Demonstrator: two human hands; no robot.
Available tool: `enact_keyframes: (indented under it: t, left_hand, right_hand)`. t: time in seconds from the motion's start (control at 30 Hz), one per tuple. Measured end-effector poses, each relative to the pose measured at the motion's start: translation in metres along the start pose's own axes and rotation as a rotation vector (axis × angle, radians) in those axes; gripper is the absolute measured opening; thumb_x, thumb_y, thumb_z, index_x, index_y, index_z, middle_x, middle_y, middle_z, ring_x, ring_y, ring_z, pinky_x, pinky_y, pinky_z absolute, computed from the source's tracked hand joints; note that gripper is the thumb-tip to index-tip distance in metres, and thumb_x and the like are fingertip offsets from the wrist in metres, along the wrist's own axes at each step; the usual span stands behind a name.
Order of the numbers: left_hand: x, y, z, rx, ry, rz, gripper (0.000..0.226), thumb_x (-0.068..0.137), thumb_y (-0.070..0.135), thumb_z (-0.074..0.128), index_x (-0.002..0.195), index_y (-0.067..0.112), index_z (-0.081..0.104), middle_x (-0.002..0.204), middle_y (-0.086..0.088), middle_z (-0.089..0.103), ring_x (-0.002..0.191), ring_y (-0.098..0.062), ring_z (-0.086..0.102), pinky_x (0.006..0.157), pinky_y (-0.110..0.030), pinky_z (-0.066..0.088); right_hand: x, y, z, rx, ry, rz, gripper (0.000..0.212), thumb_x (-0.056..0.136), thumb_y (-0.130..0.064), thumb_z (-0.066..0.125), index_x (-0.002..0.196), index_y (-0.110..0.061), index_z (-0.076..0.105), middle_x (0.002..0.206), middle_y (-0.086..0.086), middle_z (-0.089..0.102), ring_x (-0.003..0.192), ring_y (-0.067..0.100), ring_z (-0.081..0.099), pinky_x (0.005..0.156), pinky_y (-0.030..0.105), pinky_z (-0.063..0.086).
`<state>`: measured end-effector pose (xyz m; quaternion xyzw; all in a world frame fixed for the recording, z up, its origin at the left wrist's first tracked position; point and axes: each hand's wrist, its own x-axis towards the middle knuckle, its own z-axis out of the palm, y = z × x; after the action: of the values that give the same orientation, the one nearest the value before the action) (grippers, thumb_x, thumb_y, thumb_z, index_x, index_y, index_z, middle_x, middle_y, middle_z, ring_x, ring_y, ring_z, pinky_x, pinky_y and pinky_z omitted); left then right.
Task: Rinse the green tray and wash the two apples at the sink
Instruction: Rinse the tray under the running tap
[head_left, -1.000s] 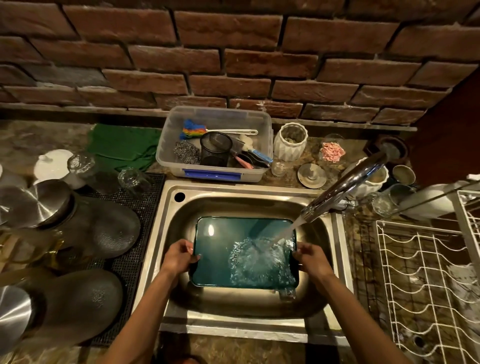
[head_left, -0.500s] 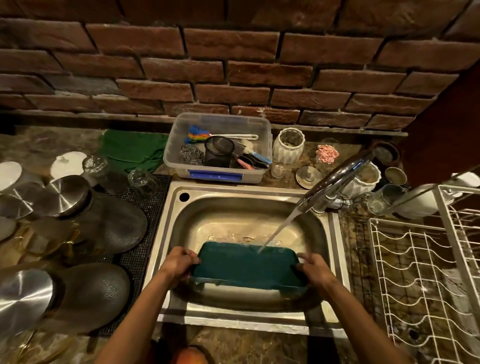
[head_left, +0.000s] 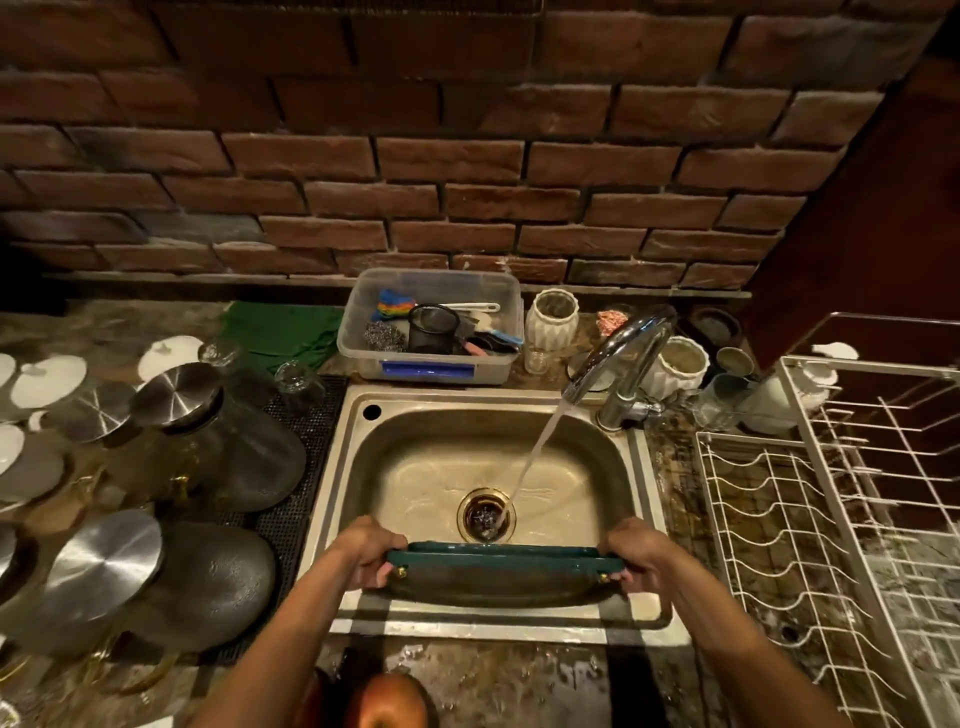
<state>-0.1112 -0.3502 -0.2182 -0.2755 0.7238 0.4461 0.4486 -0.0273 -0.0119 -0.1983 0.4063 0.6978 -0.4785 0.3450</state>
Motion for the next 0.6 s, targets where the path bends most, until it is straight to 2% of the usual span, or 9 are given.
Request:
enact_keyframes:
  t: [0.07, 0.17, 0.23, 0.3, 0.4, 0.47, 0.57, 0.6]
  left_hand:
    - [-0.012, 0.001, 0.007, 0.028, 0.040, 0.041, 0.019, 0.092, -0.002, 0.060, 0.074, -0.001, 0.054, 0.051, -0.010, 0.049, 0.030, -0.014, 0.047, 0.029, -0.015, 0.036]
    - [-0.024, 0.004, 0.011, -0.013, 0.144, 0.162, 0.016, 0.093, 0.001, 0.062, 0.078, 0.001, 0.056, 0.063, -0.013, 0.054, 0.045, -0.019, 0.049, 0.030, -0.017, 0.036]
    - [-0.032, 0.004, 0.011, 0.005, 0.118, 0.143, 0.016, 0.093, 0.001, 0.062, 0.077, -0.001, 0.060, 0.058, -0.012, 0.055, 0.041, -0.018, 0.049, 0.029, -0.017, 0.036]
    - [-0.043, -0.002, 0.012, 0.065, 0.083, 0.097, 0.022, 0.092, -0.003, 0.059, 0.071, -0.005, 0.065, 0.044, -0.010, 0.051, 0.029, -0.015, 0.046, 0.027, -0.016, 0.035]
    - [-0.055, -0.010, 0.017, 0.107, 0.093, 0.162, 0.025, 0.092, -0.004, 0.059, 0.067, -0.004, 0.064, 0.036, -0.006, 0.052, 0.025, -0.013, 0.046, 0.028, -0.018, 0.036]
    - [-0.061, -0.021, 0.020, 0.118, 0.137, 0.234, 0.025, 0.090, -0.002, 0.063, 0.065, -0.001, 0.062, 0.038, -0.006, 0.053, 0.028, -0.014, 0.048, 0.030, -0.020, 0.035]
    - [-0.068, -0.036, 0.028, 0.149, 0.169, 0.367, 0.015, 0.088, 0.001, 0.065, 0.073, 0.000, 0.067, 0.062, -0.009, 0.059, 0.057, -0.022, 0.056, 0.054, -0.028, 0.043]
    - [-0.072, -0.041, 0.031, 0.163, 0.170, 0.388, 0.015, 0.088, 0.001, 0.065, 0.073, 0.002, 0.068, 0.066, -0.009, 0.059, 0.064, -0.022, 0.056, 0.060, -0.028, 0.044]
  right_hand:
    - [-0.011, 0.003, 0.000, 0.016, 0.028, -0.039, 0.019, 0.094, 0.002, 0.049, 0.077, 0.004, 0.057, 0.043, 0.008, 0.052, 0.031, 0.014, 0.046, 0.031, 0.018, 0.033]
    - [-0.024, 0.007, -0.003, 0.060, 0.112, -0.133, 0.014, 0.094, 0.001, 0.051, 0.085, 0.004, 0.061, 0.060, 0.013, 0.056, 0.041, 0.017, 0.048, 0.034, 0.023, 0.034]
    - [-0.033, 0.008, -0.006, 0.057, 0.119, -0.105, 0.020, 0.096, 0.002, 0.048, 0.080, 0.005, 0.060, 0.054, 0.012, 0.056, 0.036, 0.015, 0.047, 0.031, 0.021, 0.033]
    - [-0.044, 0.014, -0.006, 0.040, 0.097, -0.038, 0.028, 0.099, 0.001, 0.043, 0.074, 0.004, 0.056, 0.044, 0.011, 0.051, 0.027, 0.012, 0.042, 0.027, 0.016, 0.031]
    - [-0.055, 0.030, -0.006, 0.032, 0.135, -0.065, 0.024, 0.099, -0.001, 0.046, 0.078, 0.003, 0.057, 0.056, 0.012, 0.053, 0.030, 0.012, 0.045, 0.028, 0.018, 0.033]
    - [-0.063, 0.046, -0.005, 0.030, 0.148, -0.122, 0.015, 0.099, -0.003, 0.049, 0.092, -0.001, 0.062, 0.071, 0.011, 0.060, 0.041, 0.011, 0.052, 0.032, 0.020, 0.037]
    - [-0.072, 0.068, -0.001, 0.065, 0.183, -0.190, 0.022, 0.095, 0.005, 0.051, 0.104, -0.013, 0.061, 0.076, 0.009, 0.063, 0.052, 0.013, 0.061, 0.038, 0.022, 0.047]
    - [-0.073, 0.076, 0.000, 0.080, 0.207, -0.196, 0.029, 0.093, 0.008, 0.052, 0.111, -0.013, 0.059, 0.079, 0.010, 0.064, 0.058, 0.017, 0.064, 0.046, 0.025, 0.054]
